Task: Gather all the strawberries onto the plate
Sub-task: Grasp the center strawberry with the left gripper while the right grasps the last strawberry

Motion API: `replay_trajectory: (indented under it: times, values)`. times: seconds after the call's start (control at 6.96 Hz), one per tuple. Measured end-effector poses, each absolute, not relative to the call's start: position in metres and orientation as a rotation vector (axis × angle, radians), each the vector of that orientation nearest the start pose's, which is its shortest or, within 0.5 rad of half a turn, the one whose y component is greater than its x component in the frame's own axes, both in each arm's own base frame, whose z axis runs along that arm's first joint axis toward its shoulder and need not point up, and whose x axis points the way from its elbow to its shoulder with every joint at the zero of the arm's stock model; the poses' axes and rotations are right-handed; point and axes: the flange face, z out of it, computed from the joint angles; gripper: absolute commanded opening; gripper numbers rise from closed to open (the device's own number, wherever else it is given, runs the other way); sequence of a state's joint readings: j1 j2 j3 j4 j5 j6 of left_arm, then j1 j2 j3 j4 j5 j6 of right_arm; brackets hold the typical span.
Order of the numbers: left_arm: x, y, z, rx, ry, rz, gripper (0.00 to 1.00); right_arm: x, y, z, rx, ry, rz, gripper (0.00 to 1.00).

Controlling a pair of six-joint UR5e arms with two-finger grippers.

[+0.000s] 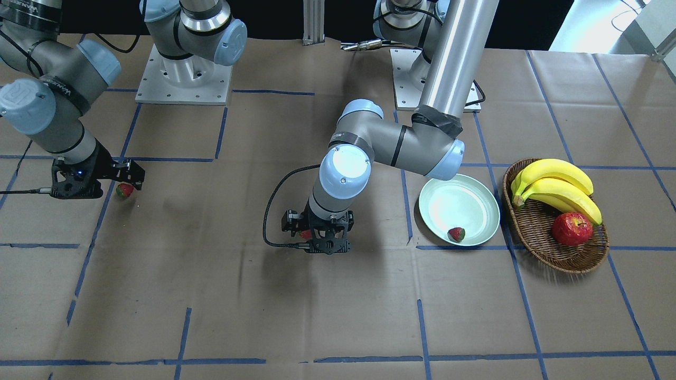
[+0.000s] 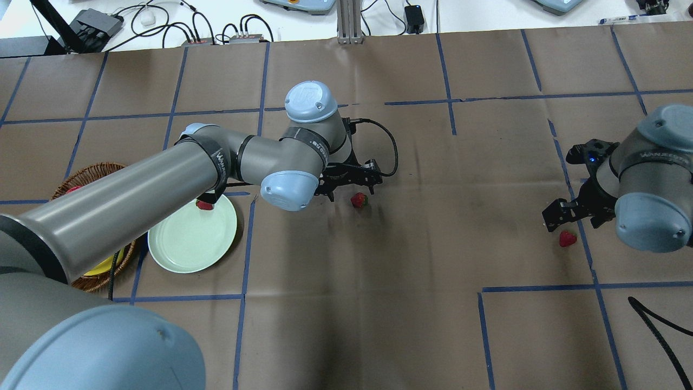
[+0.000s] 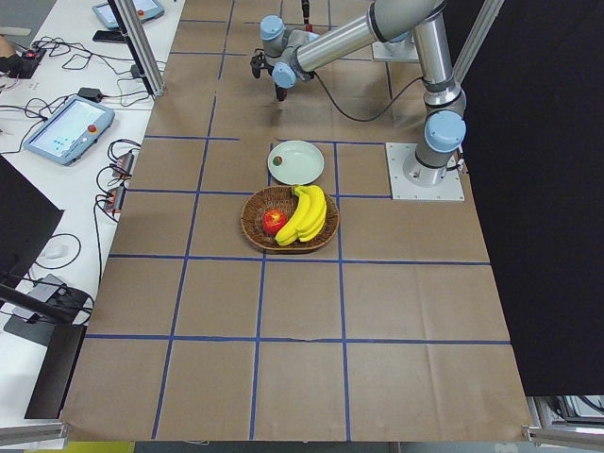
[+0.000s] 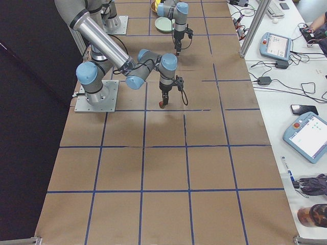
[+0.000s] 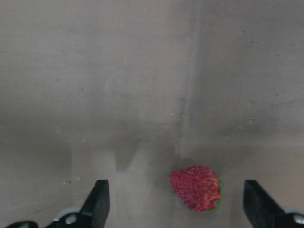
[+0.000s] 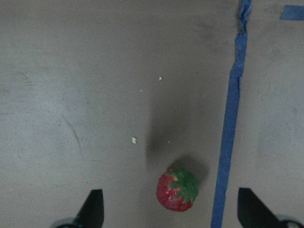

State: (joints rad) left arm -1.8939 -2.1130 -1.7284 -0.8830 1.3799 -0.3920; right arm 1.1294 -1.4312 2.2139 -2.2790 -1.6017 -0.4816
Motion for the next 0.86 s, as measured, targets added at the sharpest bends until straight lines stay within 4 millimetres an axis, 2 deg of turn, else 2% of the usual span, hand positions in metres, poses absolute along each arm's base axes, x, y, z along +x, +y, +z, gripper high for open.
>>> replay_trajectory:
  times: [0.14, 0.43, 0.57, 0.72, 0.86]
  values:
    - [-0.342, -0.537, 0.171, -0.116, 3.314, 0.140, 0.85, -0.067, -0.445, 0.186, -0.059, 3.129, 0.147, 0.93]
    - [-0.343, -0.538, 0.169, -0.115, 3.316, 0.142, 0.53, -0.068, -0.444, 0.173, -0.056, 3.130, 0.196, 0.65]
    - [-0.343, -0.538, 0.169, -0.115, 3.316, 0.142, 0.27, -0.068, -0.442, 0.171, -0.057, 3.127, 0.226, 0.56]
    - [-0.343, -0.538, 0.169, -0.114, 3.316, 0.141, 0.03, -0.067, -0.440, 0.170, -0.058, 3.121, 0.252, 0.42]
    - [-0.344, -0.538, 0.170, -0.112, 3.323, 0.144, 0.00, -0.067, -0.438, 0.170, -0.058, 3.117, 0.269, 0.21]
